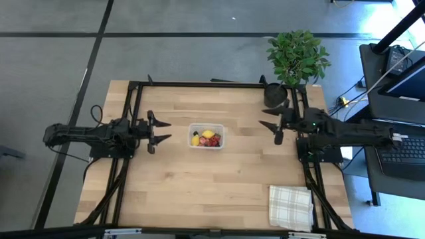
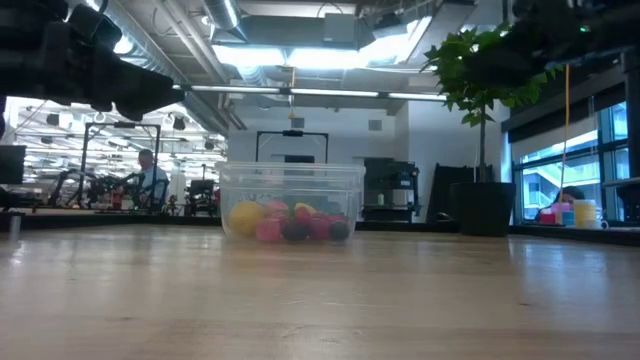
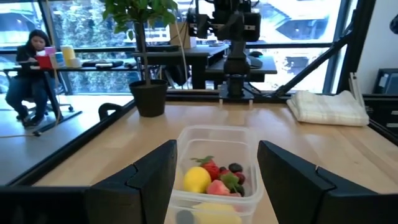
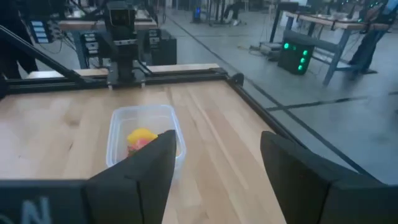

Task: Pick and placing Produce into tupperware
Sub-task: Return to Home Position

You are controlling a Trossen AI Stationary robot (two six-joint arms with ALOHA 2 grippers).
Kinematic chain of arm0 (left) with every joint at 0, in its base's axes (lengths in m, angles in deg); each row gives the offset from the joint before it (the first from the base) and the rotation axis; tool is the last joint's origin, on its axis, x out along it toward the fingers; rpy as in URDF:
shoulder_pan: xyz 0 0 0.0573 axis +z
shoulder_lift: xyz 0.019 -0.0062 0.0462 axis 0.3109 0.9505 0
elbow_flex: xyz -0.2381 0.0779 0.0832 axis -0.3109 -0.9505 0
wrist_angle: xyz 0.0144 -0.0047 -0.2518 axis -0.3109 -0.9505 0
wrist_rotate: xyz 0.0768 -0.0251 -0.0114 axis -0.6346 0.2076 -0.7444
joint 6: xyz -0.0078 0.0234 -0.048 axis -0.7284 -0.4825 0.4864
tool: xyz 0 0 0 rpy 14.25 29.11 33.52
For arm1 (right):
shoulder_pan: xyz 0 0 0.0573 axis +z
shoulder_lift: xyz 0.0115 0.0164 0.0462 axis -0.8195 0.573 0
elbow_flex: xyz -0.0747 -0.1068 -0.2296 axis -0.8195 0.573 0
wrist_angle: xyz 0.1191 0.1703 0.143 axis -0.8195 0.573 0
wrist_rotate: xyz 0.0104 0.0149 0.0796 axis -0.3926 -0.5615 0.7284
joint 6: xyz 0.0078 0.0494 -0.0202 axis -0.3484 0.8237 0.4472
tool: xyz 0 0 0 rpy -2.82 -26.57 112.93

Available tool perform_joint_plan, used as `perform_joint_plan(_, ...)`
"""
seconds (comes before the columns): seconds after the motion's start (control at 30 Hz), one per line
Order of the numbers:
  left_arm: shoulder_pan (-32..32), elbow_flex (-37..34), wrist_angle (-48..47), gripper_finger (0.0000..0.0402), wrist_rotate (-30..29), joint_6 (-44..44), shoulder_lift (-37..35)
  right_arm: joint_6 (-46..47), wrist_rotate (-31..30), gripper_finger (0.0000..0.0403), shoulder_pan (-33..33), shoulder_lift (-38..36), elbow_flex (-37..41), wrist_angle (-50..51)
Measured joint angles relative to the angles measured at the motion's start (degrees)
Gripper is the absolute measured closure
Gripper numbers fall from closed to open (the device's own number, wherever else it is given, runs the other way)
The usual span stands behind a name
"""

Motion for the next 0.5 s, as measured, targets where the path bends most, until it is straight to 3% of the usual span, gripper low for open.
perform_joint_plan(0.5, 1.6, 0.0, -0.7, 0.0184, 1.7, -2.9, -9.2, 0.1, -0.2, 0.0166, 0.0, -16.6, 9.0, 3.8)
